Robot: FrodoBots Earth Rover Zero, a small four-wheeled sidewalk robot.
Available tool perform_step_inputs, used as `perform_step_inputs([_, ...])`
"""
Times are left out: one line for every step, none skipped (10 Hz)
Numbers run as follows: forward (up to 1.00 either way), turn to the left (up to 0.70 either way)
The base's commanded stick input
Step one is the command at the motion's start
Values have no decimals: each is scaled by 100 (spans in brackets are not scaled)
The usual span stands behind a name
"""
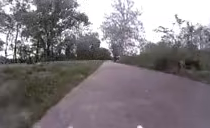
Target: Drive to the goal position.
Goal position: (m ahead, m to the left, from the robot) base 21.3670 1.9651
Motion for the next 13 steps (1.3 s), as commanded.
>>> perform_step_inputs([100,0])
perform_step_inputs([100,0])
perform_step_inputs([100,0])
perform_step_inputs([100,0])
perform_step_inputs([100,0])
perform_step_inputs([100,0])
perform_step_inputs([100,0])
perform_step_inputs([100,0])
perform_step_inputs([100,0])
perform_step_inputs([100,0])
perform_step_inputs([100,0])
perform_step_inputs([100,0])
perform_step_inputs([100,0])
